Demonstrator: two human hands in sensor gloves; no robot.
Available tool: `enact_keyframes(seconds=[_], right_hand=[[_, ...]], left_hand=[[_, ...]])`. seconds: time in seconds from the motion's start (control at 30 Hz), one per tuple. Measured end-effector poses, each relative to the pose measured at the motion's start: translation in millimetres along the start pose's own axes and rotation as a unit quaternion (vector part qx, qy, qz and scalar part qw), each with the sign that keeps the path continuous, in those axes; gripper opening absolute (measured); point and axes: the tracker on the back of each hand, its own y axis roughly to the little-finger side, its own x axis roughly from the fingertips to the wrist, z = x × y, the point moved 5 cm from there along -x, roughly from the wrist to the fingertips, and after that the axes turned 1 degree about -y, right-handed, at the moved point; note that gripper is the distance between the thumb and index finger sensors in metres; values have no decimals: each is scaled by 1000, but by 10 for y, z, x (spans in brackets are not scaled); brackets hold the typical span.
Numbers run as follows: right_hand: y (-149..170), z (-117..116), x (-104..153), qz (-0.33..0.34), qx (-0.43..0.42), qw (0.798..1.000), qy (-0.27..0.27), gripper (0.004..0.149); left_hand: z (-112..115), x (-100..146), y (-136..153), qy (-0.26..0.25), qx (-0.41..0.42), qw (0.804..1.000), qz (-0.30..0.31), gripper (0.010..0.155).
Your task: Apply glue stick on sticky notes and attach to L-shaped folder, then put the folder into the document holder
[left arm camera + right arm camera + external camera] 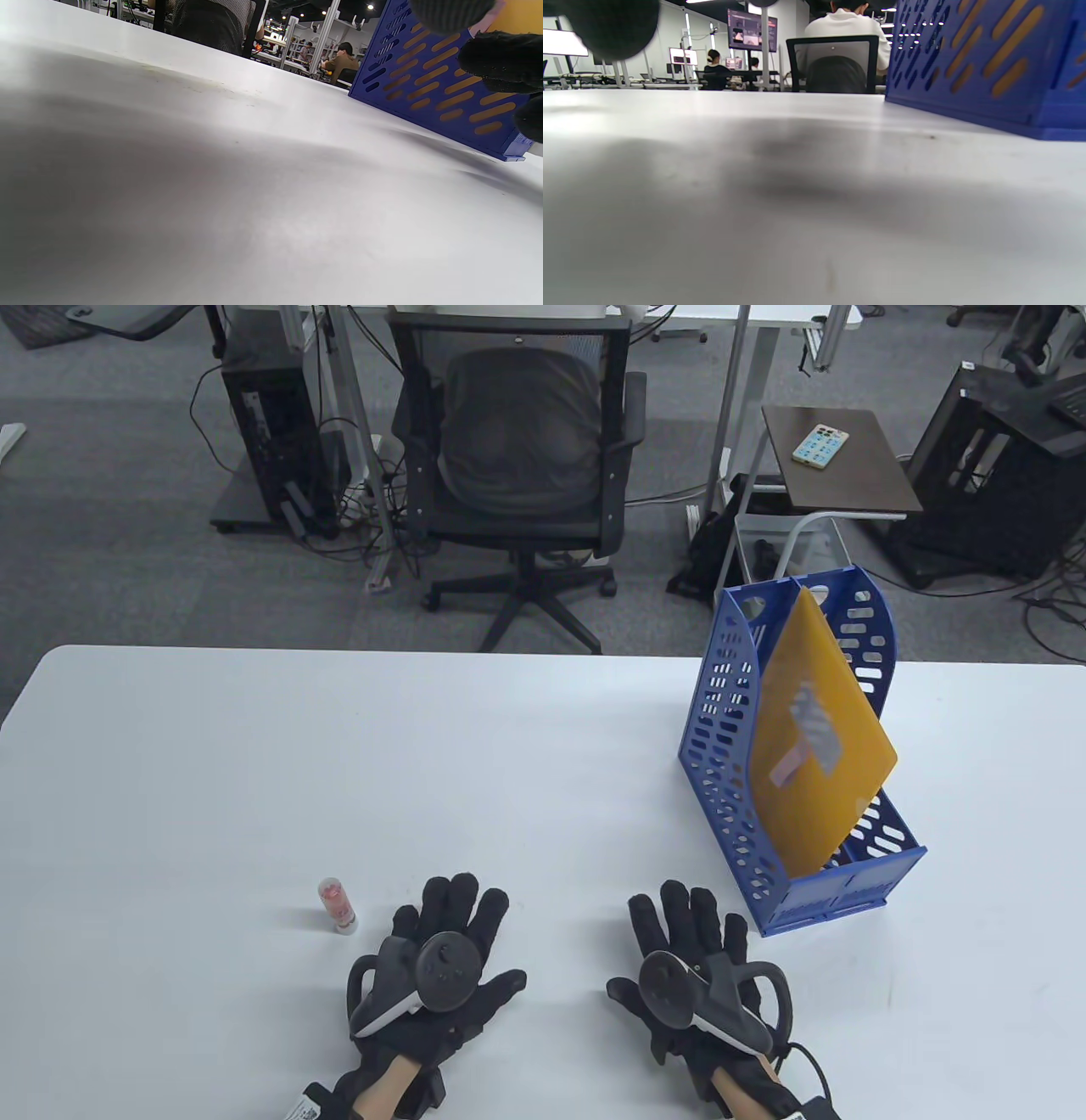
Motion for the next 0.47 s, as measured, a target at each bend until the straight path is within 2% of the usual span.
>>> enact_keyframes(seconds=[0.47], right_hand=[[-12, -11, 10, 4, -14, 1000, -5, 92]], left_hand=[[6, 9, -11, 13, 1, 1000, -6, 88]])
